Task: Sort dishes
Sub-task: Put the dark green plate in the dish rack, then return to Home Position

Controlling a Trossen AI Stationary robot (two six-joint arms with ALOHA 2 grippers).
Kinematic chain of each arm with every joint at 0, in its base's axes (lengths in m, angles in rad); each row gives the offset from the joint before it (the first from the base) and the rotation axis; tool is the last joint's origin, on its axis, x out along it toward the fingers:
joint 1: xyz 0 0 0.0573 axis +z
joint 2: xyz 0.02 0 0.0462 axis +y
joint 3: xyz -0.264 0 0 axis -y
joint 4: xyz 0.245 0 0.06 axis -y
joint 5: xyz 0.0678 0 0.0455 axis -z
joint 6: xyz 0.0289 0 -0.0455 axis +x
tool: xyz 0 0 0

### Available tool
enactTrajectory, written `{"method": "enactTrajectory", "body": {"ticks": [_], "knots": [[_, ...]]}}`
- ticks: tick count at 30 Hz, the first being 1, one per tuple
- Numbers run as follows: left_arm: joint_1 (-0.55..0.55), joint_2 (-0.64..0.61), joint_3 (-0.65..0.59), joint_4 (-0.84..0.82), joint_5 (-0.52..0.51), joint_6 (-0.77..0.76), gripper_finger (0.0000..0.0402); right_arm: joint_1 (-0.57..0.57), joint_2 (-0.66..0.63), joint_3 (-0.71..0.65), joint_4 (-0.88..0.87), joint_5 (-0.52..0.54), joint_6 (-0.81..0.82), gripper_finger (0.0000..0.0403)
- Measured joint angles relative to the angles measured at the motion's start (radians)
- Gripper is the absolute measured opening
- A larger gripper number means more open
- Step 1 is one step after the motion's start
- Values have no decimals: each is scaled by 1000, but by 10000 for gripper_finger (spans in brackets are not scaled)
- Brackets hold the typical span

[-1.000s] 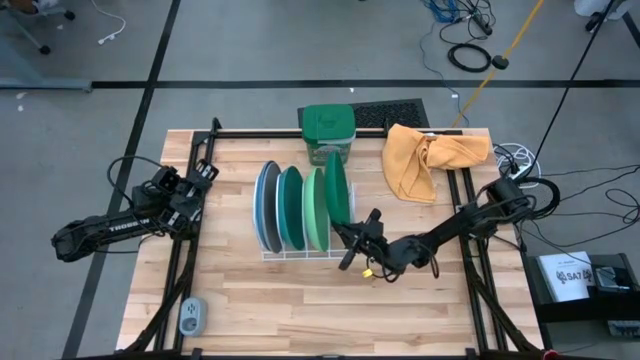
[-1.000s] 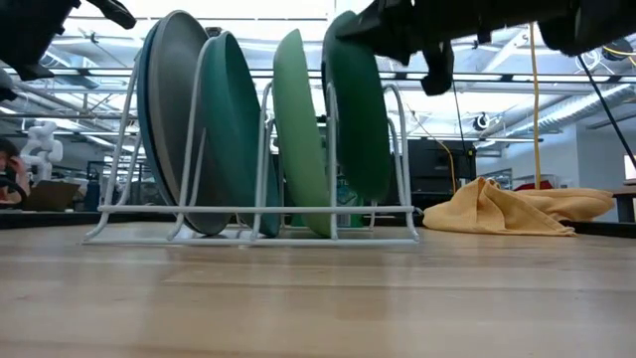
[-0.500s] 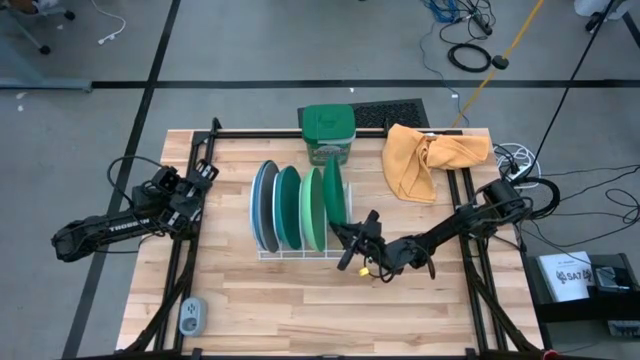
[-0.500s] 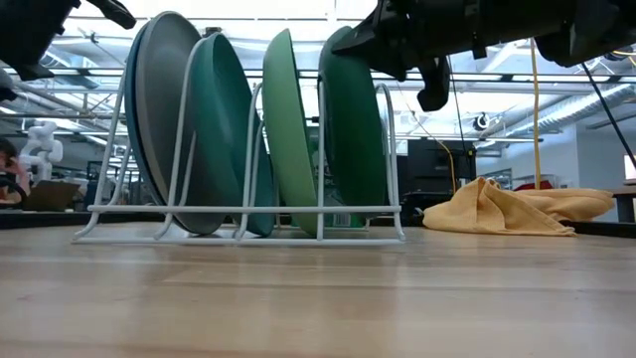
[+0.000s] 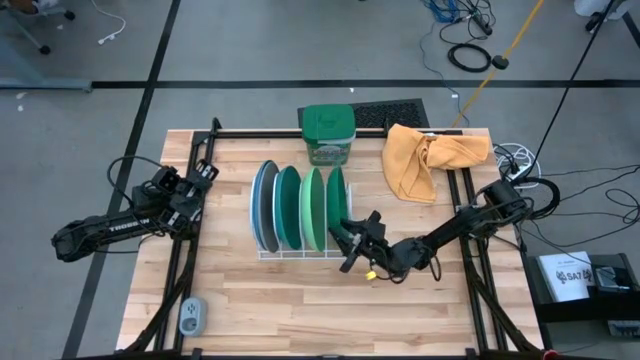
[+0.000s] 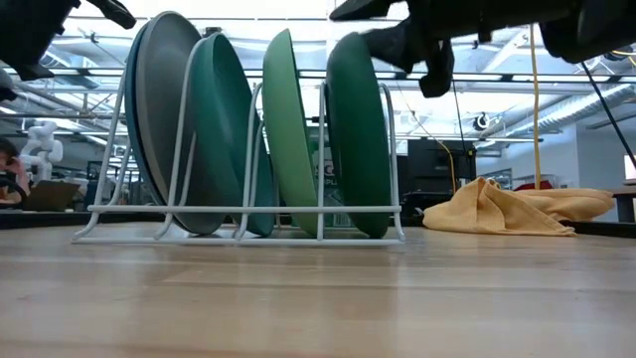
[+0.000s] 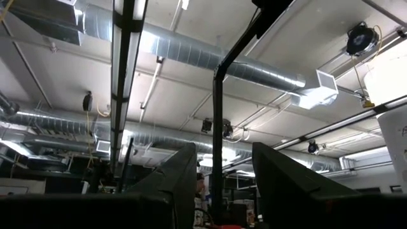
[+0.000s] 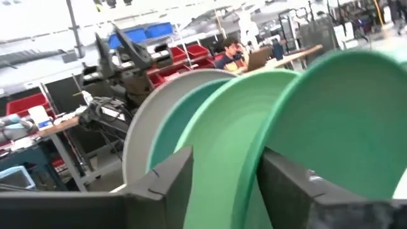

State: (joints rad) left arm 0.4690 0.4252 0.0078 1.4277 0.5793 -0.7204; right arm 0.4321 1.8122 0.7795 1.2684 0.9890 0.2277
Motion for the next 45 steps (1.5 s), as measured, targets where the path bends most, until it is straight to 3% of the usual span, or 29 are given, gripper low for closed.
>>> {"method": "enactTrajectory", "body": {"ticks": [7, 17, 22, 31, 38, 45], "knots": [[0, 0, 0, 0, 0, 0, 154, 40, -56, 1, 58, -2, -162, 192], [0, 0, 0, -1, 0, 0, 154, 76, -164, 1, 54, -52, -319, 197], [0, 0, 0, -1, 0, 0, 154, 54, -170, 1, 6, -46, -308, 197], [0, 0, 0, -2, 0, 0, 154, -13, -170, 1, -195, -22, -140, 217], [0, 0, 0, -2, 0, 1, 154, -72, -170, 1, -197, -8, -121, 234], [0, 0, 0, -2, 0, 1, 154, -56, -170, 1, -196, -53, -154, 238]]}}
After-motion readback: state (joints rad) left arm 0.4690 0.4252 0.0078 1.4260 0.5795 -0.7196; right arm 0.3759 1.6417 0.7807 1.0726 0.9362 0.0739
